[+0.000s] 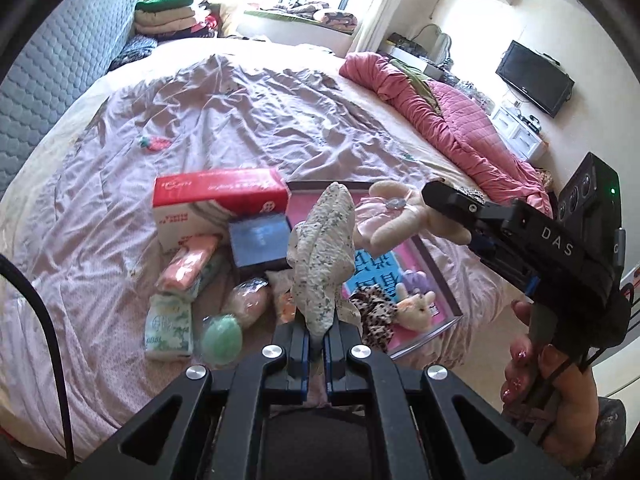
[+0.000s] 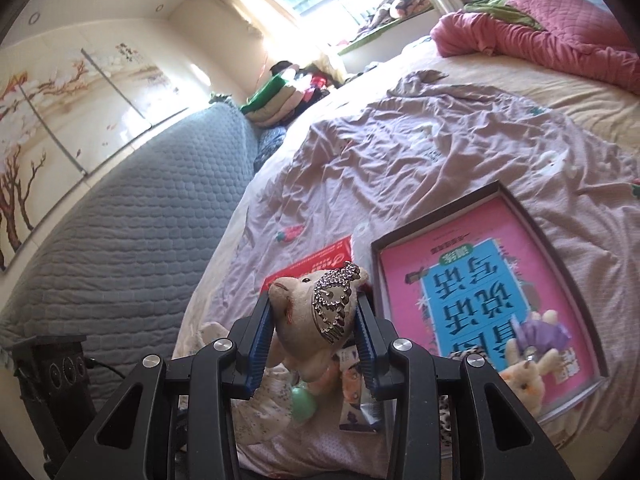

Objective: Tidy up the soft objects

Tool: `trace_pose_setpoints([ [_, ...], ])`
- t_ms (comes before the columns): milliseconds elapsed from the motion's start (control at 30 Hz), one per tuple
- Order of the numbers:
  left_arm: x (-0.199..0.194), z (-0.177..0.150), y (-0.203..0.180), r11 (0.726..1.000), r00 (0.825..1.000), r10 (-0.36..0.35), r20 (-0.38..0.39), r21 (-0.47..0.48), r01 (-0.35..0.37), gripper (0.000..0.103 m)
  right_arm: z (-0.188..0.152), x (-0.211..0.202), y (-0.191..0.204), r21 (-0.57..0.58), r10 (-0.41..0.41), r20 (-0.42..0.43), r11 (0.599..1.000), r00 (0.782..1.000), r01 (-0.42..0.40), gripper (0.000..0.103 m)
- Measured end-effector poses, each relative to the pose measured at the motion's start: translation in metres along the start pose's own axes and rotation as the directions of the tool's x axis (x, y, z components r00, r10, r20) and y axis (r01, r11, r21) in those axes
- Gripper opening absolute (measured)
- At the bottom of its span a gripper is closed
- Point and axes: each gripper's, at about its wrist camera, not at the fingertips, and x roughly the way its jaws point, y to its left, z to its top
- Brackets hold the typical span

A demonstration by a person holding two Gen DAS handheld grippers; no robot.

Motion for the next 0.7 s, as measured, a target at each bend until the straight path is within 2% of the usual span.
trace_pose_setpoints([
  [333, 0.002, 0.012, -0.034, 0.998, 0.999, -0.034, 0.004, 0.046, 0.033, 0.005, 0.015, -0.041, -0.019, 0.018, -0.045, 0.088, 0.999, 0.995, 0.044, 0.039],
  [700, 0.015, 0.022, -0.058, 0.996, 0.999, -0.022, -0.038, 0.080, 0.026, 0.005, 0.017, -0.059, -0.044, 0.122, -0.012, 0.096, 0.993, 0.995, 0.000, 0.039],
])
